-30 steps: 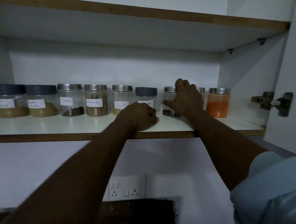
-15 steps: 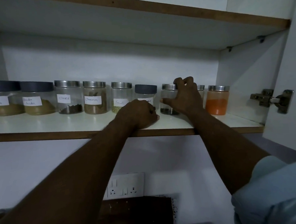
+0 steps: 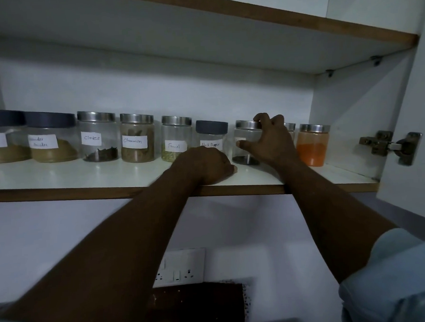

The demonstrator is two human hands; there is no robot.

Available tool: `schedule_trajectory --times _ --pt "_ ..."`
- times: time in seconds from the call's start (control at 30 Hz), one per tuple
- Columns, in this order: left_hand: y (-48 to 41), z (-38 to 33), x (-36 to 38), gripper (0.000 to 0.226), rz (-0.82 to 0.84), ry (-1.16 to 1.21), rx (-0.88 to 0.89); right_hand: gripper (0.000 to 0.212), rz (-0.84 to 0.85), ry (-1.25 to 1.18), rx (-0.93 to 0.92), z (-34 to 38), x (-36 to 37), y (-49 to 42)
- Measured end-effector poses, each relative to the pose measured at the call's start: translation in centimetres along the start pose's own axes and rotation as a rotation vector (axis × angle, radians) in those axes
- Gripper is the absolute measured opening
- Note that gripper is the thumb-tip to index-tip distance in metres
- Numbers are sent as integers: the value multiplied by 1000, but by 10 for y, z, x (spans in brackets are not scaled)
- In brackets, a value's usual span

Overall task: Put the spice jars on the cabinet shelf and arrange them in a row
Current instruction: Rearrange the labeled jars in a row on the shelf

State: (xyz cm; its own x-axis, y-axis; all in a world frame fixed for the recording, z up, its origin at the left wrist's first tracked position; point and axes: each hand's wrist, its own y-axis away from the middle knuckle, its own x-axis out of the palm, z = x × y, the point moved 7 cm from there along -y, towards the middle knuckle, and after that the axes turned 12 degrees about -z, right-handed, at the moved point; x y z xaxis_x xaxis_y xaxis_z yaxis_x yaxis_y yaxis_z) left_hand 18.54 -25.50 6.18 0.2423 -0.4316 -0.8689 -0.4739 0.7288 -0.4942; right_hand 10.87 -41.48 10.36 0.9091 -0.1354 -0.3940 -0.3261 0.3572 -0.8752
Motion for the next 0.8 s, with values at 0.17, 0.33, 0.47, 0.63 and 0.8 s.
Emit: schedule_trajectory --times 0.17,0.33,0.47,0.63,0.8 --pt "-1 2 1 57 -16 17 -6 90 75 -14 5 4 4 4" --pt "-1 1 1 58 -13 8 7 102 129 44 17 4 5 5" --pt "-1 -2 0 55 -6 -5 26 103 130 -10 53 1 7 5" --pt "2 -3 -4 54 -18 -7 20 100 156 -23 63 0 8 6" --pt "2 -3 -5 53 -28 10 16 100 172 -20 62 0 10 6"
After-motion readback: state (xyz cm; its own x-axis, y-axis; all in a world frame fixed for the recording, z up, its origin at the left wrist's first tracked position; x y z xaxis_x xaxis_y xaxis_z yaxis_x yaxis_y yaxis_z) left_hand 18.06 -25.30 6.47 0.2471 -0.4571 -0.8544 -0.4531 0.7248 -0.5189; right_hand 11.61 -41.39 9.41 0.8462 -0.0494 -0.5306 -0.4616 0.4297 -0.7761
